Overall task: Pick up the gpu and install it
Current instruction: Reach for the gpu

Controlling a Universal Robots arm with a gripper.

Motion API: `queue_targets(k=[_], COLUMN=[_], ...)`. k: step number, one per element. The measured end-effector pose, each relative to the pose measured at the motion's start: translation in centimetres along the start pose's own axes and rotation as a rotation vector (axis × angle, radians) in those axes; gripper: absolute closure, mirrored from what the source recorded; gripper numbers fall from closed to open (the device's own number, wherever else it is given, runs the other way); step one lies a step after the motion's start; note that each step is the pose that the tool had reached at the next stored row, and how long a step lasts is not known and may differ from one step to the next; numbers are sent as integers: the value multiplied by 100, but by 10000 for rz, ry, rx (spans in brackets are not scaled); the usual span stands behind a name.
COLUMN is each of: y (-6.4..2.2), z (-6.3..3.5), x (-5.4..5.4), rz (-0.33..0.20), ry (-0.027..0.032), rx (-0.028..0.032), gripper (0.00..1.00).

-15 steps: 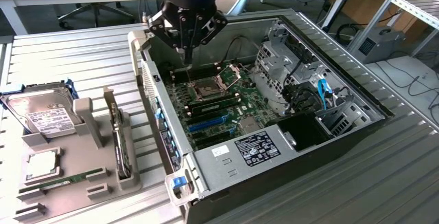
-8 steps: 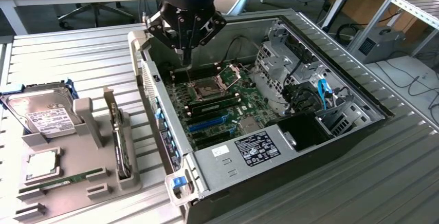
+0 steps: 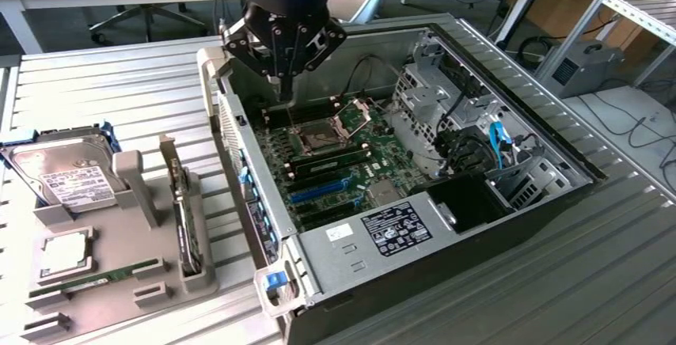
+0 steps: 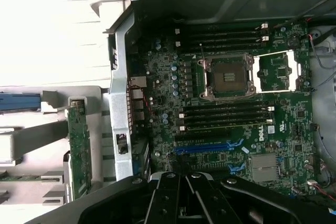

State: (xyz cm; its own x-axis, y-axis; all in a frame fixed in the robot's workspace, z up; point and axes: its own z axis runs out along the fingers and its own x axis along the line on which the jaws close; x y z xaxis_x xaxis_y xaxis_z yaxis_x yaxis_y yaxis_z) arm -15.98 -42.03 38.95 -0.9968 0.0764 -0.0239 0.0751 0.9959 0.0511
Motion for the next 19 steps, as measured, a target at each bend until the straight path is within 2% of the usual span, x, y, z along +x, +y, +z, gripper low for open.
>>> queue_targets(k=[19], y=[-12], z=[9], x=[44], rz=[0], ry=[-1], rx=[8], gripper=[89])
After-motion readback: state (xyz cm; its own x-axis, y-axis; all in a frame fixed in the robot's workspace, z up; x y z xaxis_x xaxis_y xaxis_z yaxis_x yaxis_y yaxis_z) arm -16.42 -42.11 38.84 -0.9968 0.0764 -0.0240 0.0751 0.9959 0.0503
